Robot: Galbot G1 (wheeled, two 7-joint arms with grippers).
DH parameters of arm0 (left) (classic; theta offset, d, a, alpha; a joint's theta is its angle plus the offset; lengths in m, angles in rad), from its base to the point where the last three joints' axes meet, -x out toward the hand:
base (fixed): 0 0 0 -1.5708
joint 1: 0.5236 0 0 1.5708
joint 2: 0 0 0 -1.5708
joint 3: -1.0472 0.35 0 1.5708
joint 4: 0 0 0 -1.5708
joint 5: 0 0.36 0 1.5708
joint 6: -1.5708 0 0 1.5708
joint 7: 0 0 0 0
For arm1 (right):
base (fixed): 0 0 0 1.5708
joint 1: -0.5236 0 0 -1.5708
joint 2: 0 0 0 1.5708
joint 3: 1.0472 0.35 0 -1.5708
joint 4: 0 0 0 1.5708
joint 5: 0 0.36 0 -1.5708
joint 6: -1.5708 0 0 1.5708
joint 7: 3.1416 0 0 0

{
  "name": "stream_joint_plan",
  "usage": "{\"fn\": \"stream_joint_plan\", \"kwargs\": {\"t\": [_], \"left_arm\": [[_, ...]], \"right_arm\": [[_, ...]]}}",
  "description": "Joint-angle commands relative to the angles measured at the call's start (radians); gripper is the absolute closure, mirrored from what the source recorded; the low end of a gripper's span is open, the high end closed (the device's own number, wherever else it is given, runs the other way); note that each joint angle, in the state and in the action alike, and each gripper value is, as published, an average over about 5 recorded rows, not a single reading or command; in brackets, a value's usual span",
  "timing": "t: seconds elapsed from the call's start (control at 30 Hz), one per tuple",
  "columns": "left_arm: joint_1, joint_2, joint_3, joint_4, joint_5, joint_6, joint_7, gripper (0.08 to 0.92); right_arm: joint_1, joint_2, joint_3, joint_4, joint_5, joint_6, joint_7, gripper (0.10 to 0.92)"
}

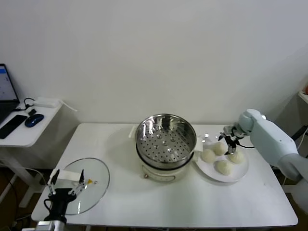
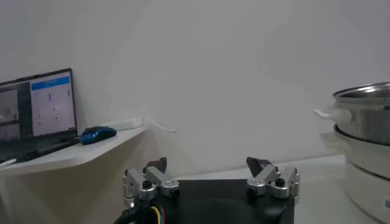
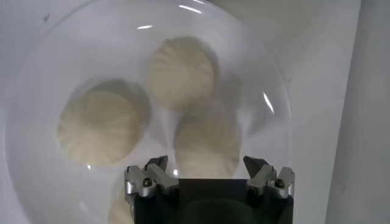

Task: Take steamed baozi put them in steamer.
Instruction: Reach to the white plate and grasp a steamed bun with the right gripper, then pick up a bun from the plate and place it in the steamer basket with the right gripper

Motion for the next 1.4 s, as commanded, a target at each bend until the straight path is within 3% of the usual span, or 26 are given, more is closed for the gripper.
{"fn": "stream_joint_plan", "kwargs": {"t": [0.03, 0.3, 0.57, 0.87, 1.07, 1.4], "left_arm": [[0.002, -0.001, 0.0, 0.003, 0.0, 0.0, 0.0, 0.177], [0.003, -0.002, 0.001, 0.005, 0.0, -0.002, -0.001, 0.177], [0.004, -0.003, 0.001, 0.005, -0.001, -0.004, -0.002, 0.177], [0.008, -0.005, 0.0, 0.006, -0.002, -0.008, -0.003, 0.177], [0.013, -0.005, -0.002, 0.003, -0.004, -0.011, -0.003, 0.177], [0.011, -0.011, 0.001, -0.005, -0.003, -0.009, -0.004, 0.177]], "right_arm": [[-0.014, 0.031, 0.058, -0.046, -0.039, 0.007, 0.006, 0.203], [-0.014, 0.038, 0.067, -0.053, -0.043, 0.005, 0.005, 0.204], [-0.014, 0.039, 0.073, -0.055, -0.043, 0.006, 0.005, 0.355], [-0.01, 0.018, 0.072, -0.022, -0.031, 0.012, 0.004, 0.371], [0.014, -0.038, 0.022, 0.093, 0.028, 0.011, -0.001, 0.367], [0.18, -0.211, -0.225, 0.472, 0.206, 0.001, -0.008, 0.352]]}}
